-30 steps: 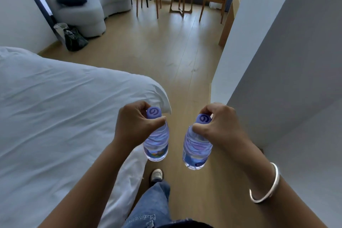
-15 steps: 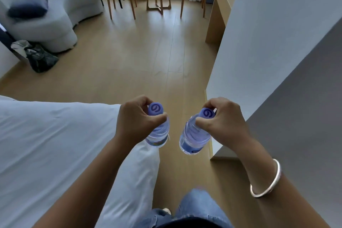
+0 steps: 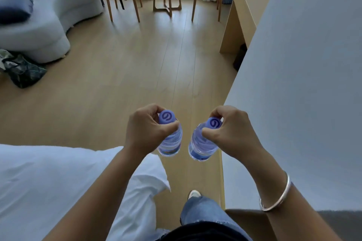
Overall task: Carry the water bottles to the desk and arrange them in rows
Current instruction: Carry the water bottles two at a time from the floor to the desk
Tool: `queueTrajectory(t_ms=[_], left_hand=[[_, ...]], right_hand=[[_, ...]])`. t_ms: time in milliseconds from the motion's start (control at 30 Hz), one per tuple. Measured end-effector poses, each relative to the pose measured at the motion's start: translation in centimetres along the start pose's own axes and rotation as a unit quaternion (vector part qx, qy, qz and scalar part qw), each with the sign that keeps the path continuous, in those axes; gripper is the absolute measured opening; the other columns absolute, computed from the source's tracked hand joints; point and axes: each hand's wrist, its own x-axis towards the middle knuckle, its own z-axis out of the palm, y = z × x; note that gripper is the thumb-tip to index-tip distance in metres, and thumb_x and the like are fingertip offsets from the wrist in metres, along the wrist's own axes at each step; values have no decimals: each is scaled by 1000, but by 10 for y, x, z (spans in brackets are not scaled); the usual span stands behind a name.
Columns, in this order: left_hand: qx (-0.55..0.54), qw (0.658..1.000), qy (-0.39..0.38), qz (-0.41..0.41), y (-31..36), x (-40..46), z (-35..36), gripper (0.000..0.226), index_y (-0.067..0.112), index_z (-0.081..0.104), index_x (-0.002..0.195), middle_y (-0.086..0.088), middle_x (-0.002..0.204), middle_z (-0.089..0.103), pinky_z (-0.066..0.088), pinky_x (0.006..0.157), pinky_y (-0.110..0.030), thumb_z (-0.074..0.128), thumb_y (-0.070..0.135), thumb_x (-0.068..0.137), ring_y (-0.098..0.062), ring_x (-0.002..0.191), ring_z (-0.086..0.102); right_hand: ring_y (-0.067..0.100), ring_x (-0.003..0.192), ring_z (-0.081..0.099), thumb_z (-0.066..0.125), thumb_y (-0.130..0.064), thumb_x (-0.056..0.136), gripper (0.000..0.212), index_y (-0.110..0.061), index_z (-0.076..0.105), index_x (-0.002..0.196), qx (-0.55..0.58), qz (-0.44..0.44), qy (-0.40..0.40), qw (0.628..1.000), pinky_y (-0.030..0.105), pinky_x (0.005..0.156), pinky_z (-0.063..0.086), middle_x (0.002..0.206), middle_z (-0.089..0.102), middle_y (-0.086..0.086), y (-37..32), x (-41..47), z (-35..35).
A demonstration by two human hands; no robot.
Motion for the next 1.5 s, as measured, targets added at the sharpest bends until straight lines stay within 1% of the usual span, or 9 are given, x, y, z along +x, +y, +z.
queueTrajectory(t_ms=[133,300,433,633,867,1000,1100,1233,1500], left_hand=[[-25,999,25,8,11,69,25,22,28,63,67,10,63,67,55,57,-33,82,23,58,-10,56,63],[-42,998,34,-18,11,143,49,19,20,66,67,8,62,67,52,56,-27,75,31,54,-7,55,61],[-14,1000,10,-19,2,206,68,17,20,64,62,9,55,62,45,51,-20,81,22,57,-1,49,50],[-21,999,-32,-9,-13,327,93,15,16,66,64,4,57,65,47,53,-25,81,13,60,-3,50,52],[-36,995,-81,43,-8,493,112,20,17,61,62,1,55,64,38,46,-10,81,13,58,-1,46,49],[-34,993,-90,69,-2,568,127,19,14,62,64,-3,58,65,41,49,-14,80,13,58,-6,49,50],[-38,991,-98,78,-2,609,140,19,15,62,64,1,55,63,38,47,-11,80,14,58,-2,47,47],[-44,990,-111,80,-6,658,166,19,16,62,62,12,50,57,36,46,-8,81,15,58,2,45,48],[-28,985,-140,100,10,760,247,21,15,60,58,10,46,53,34,45,-11,81,13,58,-4,47,44]], right_hand=[[17,70,55,73,-19,67,20,-10,59,78,-19,-20,5,1000,27,62,50,76,56,2,19,77,-7],[19,70,56,72,-18,66,19,-7,62,78,-24,-13,1,1000,29,62,50,76,58,5,37,154,-14],[21,70,57,70,-15,65,17,-5,61,75,-12,7,-8,1000,30,61,50,75,59,7,49,218,-11],[22,70,57,70,-15,64,16,-6,60,73,2,40,-7,999,33,62,50,73,59,6,59,324,5],[21,69,56,70,-18,65,17,-10,57,73,9,75,61,995,39,64,53,72,55,2,57,463,12],[17,69,57,72,-20,66,19,-11,58,76,10,78,110,991,33,62,53,75,58,3,60,526,8],[15,67,56,71,-19,64,18,-12,58,75,15,91,132,987,26,59,48,74,58,2,67,566,5],[13,64,53,71,-18,62,18,-11,59,72,10,107,122,987,18,54,42,70,58,2,87,618,2],[7,54,47,69,-20,59,17,-12,56,67,25,140,98,985,10,50,38,62,56,-3,150,735,-16]])
